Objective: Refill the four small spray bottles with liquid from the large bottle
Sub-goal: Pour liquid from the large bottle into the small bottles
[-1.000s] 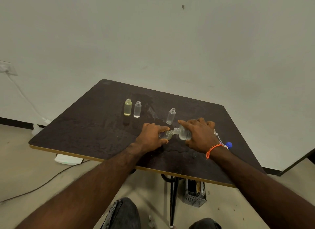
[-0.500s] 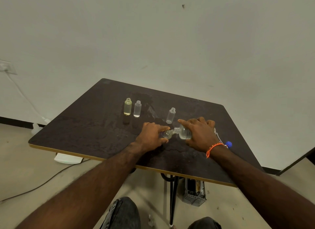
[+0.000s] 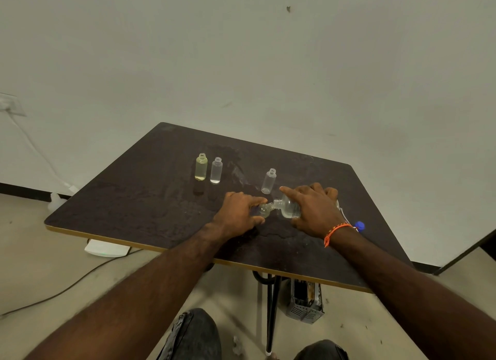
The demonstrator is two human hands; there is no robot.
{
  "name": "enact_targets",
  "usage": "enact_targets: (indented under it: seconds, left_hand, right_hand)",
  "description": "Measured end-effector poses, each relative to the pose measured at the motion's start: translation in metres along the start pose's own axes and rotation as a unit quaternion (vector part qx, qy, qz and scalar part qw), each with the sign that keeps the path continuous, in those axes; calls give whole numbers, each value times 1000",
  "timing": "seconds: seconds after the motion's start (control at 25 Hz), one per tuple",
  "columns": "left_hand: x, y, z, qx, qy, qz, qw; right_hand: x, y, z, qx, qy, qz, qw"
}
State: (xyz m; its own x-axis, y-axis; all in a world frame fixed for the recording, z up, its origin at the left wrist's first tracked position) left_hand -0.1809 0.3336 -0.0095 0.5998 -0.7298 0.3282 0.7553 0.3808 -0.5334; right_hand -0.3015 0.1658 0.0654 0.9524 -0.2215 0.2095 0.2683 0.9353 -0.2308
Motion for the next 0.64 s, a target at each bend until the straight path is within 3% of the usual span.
enact_targets:
  seconds: [0.36,0.64]
  left_hand:
    - [-3,0,3,0,-2,3,1000]
    - [-9,4,7,-6,-29,11,999]
  right_hand:
    - [-1,3,1,17,10,-7,1000]
    - [-1,15,-8,95,15,-40,995]
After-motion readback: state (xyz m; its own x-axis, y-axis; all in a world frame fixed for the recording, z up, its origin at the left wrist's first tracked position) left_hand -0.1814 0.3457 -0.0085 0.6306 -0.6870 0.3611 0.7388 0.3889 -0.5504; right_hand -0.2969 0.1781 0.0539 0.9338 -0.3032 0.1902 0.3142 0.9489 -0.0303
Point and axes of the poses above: each hand's wrist, its own x-axis towards the middle knuckle, its own z-axis out of the back of the hand, y = z × x, the point moved 2 cm from there along x, towards the middle knuckle, and after that the axes turned 3 degrees about -z, right-handed, at the moved point
